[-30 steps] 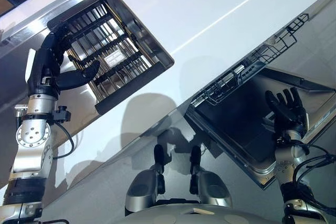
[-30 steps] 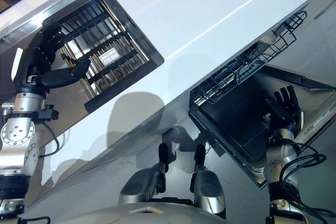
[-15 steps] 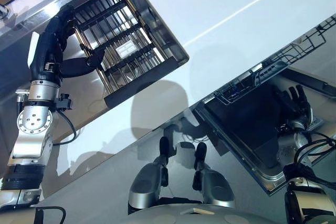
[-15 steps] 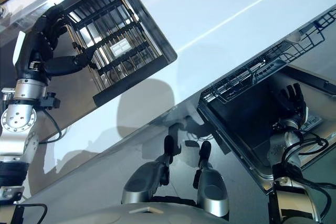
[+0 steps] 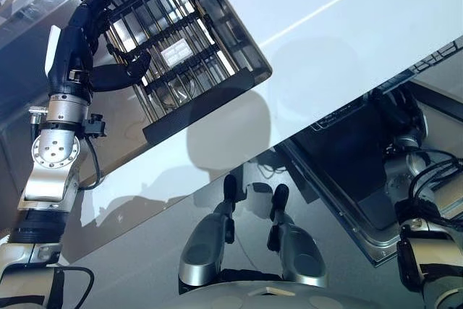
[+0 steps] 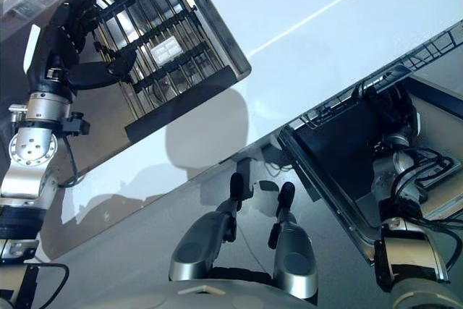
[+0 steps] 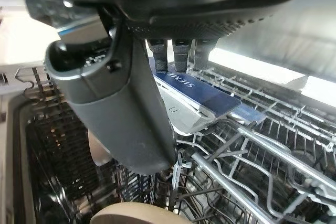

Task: Pick up plates and place into dishwasher.

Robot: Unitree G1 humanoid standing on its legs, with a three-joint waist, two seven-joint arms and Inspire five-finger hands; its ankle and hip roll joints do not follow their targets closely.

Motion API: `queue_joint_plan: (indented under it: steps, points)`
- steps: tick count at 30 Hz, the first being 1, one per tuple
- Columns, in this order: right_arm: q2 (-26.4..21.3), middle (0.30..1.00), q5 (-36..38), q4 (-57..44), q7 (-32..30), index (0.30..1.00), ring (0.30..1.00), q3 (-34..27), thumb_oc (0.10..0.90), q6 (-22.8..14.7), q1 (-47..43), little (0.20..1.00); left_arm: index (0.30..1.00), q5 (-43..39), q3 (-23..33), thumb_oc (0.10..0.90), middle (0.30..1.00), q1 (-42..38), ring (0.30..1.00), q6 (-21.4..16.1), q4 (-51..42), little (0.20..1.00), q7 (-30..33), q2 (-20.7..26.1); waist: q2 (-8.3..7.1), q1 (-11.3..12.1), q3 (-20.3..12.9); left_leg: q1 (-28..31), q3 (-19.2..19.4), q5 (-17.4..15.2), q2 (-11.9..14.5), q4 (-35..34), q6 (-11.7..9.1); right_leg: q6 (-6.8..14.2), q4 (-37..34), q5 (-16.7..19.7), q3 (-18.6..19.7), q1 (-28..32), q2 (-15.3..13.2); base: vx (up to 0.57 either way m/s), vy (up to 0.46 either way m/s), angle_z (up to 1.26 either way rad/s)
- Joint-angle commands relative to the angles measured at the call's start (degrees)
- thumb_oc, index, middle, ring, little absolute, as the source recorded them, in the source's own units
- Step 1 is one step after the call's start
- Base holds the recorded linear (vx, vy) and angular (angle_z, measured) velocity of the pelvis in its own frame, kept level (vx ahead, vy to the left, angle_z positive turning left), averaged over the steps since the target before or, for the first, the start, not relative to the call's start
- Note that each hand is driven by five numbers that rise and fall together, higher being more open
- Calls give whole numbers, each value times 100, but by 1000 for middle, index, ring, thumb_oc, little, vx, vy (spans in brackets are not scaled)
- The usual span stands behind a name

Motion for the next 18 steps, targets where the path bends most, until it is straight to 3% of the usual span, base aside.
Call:
queue_joint_plan:
  steps: [1, 8, 14, 18]
  points:
    - [-309, 900, -820, -1186, 419, 900, 900, 806, 800, -634, -1464, 900, 900, -48, 255, 800, 900, -533, 900, -477, -221, 900, 247, 467, 50, 295, -121, -342, -108, -496, -354, 616, 32, -52, 1458, -775, 5, -688, -83, 0, 0, 0]
    - [-275, 900, -1020, -1354, 509, 900, 900, 853, 800, -534, -1349, 900, 900, -87, 279, 800, 900, -424, 900, -594, -133, 900, 102, 313, -9, 289, -196, -271, -121, -489, -358, 573, 40, -76, 1431, -769, 3, -651, -58, 4, 13, 2]
    - [-231, 900, -968, -1191, 502, 900, 900, 632, 800, -499, -702, 900, 900, -137, 348, 800, 900, -262, 900, -700, -186, 900, -21, 222, -86, 197, -262, -90, -63, -516, -343, 464, 55, -26, 1285, -699, 41, -505, -31, 0, 0, 0]
    - [-103, 900, -857, -1056, 164, 900, 900, 412, 800, -456, -99, 900, 900, -74, 382, 800, 900, -159, 900, -720, -255, 900, -22, 153, -165, 92, -329, 83, 2, -542, -321, 354, 60, 15, 1158, -663, 99, -346, 6, 0, 0, 0]
